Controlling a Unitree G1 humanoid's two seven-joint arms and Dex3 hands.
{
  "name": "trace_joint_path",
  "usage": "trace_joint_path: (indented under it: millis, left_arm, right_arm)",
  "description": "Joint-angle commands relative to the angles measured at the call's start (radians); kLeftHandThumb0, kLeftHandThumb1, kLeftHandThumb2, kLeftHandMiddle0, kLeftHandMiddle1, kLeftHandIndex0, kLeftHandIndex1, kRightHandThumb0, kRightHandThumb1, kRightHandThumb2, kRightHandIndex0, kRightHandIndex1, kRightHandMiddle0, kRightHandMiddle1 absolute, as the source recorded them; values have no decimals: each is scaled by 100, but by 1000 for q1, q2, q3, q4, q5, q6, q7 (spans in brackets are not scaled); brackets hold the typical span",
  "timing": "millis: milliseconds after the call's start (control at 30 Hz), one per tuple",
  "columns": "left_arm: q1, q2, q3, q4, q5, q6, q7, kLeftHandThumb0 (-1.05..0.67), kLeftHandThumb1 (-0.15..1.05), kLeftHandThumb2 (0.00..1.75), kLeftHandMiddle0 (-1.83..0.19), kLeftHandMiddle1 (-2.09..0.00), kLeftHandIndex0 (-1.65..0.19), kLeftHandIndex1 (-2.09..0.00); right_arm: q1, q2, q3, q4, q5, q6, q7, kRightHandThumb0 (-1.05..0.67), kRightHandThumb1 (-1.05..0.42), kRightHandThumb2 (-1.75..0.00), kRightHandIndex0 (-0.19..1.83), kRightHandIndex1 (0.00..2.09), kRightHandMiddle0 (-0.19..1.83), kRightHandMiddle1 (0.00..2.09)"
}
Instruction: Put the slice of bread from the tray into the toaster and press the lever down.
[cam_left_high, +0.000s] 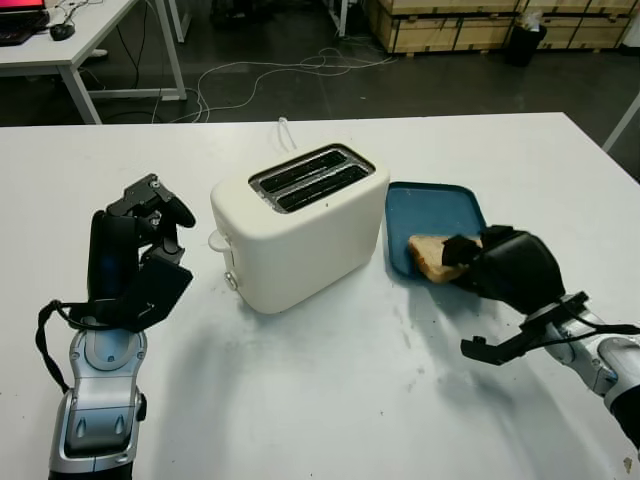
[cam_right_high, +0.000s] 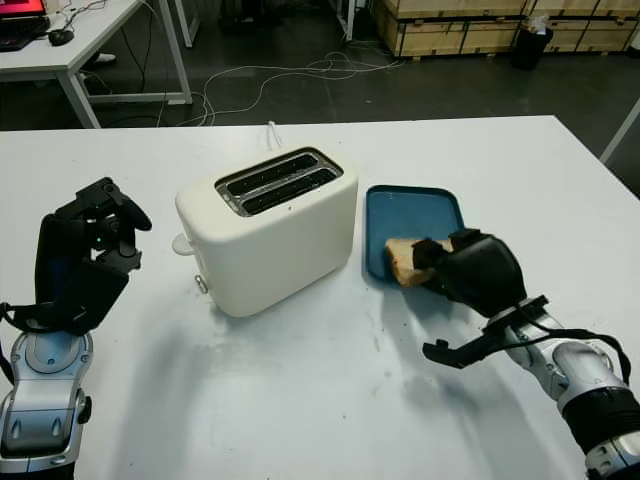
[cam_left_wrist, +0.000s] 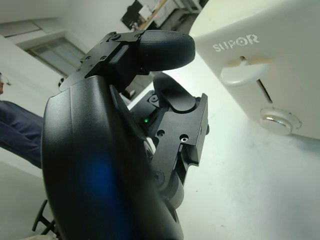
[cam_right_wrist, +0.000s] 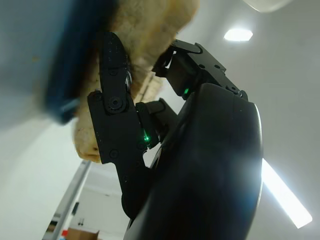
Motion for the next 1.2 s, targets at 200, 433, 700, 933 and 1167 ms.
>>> trace_joint_path:
  millis: [200, 433, 700, 933, 1167]
  left_arm:
    - [-10, 0, 1, 0, -3, -16, 0, -1, 92, 84, -105, -175, -70, -175]
    - [-7, 1, 2, -5, -6, -15, -4, 0, 92, 84, -106, -175, -70, -175]
    - [-14, 0, -3, -8, 4, -3, 0, 0, 92, 84, -106, -175, -70, -175]
    - [-18, 1, -3, -4, -1, 0, -5, 0, 92, 84, -105, -175, -69, -175]
    - [-19, 6, -2, -4, 2, -4, -8, 2, 92, 84, -105, -175, -69, -175]
  right_arm:
    - [-87, -56, -34, -23, 10, -26, -40, -35, -92, -22, 88, 175, 57, 163]
    - [-116, -95, -57, -79, 33, -44, 61, -37, -92, -23, 87, 175, 58, 174]
    - [-261, -115, -116, -4, 179, -225, 148, -39, -92, -35, 89, 175, 60, 175]
    - [-595, -33, -172, 253, 541, -418, 528, -42, -92, -35, 90, 146, 69, 139]
    - [-870, 100, -213, 364, 767, -309, 916, -41, -92, -30, 82, 174, 61, 173]
